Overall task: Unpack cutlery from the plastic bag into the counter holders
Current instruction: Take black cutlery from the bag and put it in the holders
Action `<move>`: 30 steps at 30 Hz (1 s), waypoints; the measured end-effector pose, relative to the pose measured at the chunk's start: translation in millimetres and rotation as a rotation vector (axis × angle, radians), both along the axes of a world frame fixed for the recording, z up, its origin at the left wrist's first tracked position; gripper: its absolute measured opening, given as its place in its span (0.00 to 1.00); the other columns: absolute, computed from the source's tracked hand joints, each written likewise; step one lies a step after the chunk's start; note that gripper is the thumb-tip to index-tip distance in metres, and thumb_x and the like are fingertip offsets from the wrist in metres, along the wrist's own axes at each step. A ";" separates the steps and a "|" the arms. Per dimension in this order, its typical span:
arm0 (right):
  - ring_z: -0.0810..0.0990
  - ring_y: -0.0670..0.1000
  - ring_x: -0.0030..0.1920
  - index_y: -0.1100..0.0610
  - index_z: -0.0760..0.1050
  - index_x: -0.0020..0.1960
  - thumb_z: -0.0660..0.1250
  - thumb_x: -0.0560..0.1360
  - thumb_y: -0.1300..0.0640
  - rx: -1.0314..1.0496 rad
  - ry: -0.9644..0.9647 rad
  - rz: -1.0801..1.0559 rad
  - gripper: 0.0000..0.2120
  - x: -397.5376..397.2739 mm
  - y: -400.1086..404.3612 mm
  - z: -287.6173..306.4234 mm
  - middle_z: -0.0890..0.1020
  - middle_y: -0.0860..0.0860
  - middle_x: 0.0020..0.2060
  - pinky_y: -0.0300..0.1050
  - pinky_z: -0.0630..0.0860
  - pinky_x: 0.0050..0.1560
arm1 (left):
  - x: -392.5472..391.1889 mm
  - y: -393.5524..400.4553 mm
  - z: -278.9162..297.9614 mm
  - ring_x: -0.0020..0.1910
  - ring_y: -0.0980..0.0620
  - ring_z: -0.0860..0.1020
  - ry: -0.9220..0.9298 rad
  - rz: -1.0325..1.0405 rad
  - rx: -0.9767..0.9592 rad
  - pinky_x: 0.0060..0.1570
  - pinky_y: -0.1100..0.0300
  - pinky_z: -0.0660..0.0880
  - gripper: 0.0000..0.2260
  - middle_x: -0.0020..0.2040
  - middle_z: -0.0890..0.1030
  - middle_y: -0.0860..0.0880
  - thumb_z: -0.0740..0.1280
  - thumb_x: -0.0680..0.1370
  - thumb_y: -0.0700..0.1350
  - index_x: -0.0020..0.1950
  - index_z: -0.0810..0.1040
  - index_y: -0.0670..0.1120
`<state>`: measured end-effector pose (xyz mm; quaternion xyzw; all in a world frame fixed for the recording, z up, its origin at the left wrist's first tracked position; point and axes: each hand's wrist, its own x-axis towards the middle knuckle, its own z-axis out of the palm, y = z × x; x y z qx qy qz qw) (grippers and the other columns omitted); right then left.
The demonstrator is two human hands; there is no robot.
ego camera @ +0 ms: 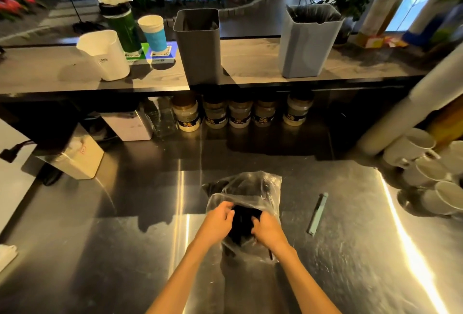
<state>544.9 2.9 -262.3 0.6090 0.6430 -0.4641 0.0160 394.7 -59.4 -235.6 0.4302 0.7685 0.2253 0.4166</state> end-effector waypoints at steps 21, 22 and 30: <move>0.76 0.45 0.35 0.57 0.76 0.56 0.61 0.84 0.48 0.090 0.342 0.036 0.12 29.0 -35.5 116.5 0.78 0.49 0.35 0.44 0.74 0.38 | -10.8 -5.8 71.9 0.52 0.40 0.84 -0.872 0.368 0.077 0.57 0.47 0.79 0.31 0.50 0.86 0.38 0.52 0.81 0.65 0.55 0.80 0.39; 0.77 0.44 0.37 0.56 0.76 0.57 0.61 0.84 0.48 0.140 0.336 0.044 0.12 25.1 -37.9 115.7 0.79 0.49 0.35 0.46 0.76 0.41 | -7.2 -9.5 76.0 0.54 0.42 0.84 -0.883 0.279 0.108 0.59 0.48 0.79 0.29 0.51 0.86 0.40 0.53 0.81 0.64 0.56 0.81 0.41; 0.79 0.37 0.36 0.43 0.69 0.63 0.60 0.84 0.49 0.324 0.324 0.122 0.08 3.1 -60.9 122.0 0.79 0.45 0.39 0.33 0.73 0.36 | 10.5 -16.9 85.0 0.63 0.44 0.80 -1.124 0.342 0.387 0.60 0.53 0.79 0.16 0.60 0.83 0.39 0.61 0.84 0.45 0.65 0.77 0.35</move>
